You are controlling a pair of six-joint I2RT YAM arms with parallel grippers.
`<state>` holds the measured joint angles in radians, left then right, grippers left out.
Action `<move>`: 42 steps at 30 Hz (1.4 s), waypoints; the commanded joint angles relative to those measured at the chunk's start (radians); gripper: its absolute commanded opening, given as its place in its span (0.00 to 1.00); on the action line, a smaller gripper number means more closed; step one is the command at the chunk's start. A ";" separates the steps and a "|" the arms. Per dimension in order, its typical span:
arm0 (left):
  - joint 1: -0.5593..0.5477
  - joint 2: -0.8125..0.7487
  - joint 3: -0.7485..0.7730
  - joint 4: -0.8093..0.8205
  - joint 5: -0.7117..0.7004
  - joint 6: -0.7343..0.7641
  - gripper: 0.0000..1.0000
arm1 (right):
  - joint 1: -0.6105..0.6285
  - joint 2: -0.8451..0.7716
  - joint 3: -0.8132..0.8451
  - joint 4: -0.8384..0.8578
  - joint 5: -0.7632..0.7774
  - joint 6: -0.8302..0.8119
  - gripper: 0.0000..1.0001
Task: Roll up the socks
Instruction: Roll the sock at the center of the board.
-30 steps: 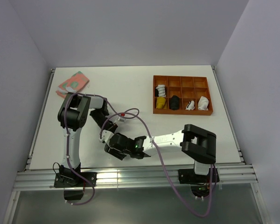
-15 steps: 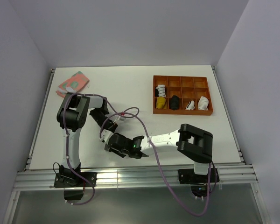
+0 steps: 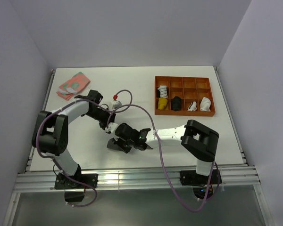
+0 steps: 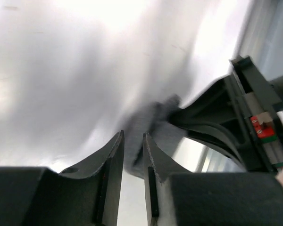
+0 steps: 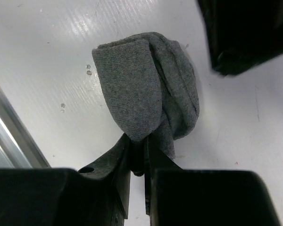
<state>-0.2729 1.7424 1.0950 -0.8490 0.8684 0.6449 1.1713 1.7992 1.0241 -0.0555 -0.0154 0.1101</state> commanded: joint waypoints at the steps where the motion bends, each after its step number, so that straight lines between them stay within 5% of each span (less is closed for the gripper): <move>1: 0.026 -0.108 -0.066 0.241 -0.060 -0.151 0.27 | -0.051 -0.009 -0.024 -0.067 -0.101 0.028 0.05; 12: 0.162 -0.423 -0.316 0.525 -0.154 -0.191 0.32 | -0.170 0.068 0.109 -0.204 -0.360 0.033 0.06; 25: 0.127 -0.552 -0.397 0.378 -0.077 0.113 0.40 | -0.254 0.195 0.286 -0.362 -0.526 0.033 0.06; 30: 0.014 -0.589 -0.445 0.427 -0.132 0.096 0.41 | -0.280 0.247 0.338 -0.406 -0.558 0.054 0.06; 42: -0.048 -0.503 -0.452 0.360 -0.085 0.163 0.42 | -0.297 0.289 0.390 -0.452 -0.600 0.082 0.06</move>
<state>-0.3027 1.2194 0.6460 -0.4572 0.7475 0.7650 0.8867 2.0560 1.3922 -0.4702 -0.6113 0.1799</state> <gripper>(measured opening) 0.421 0.162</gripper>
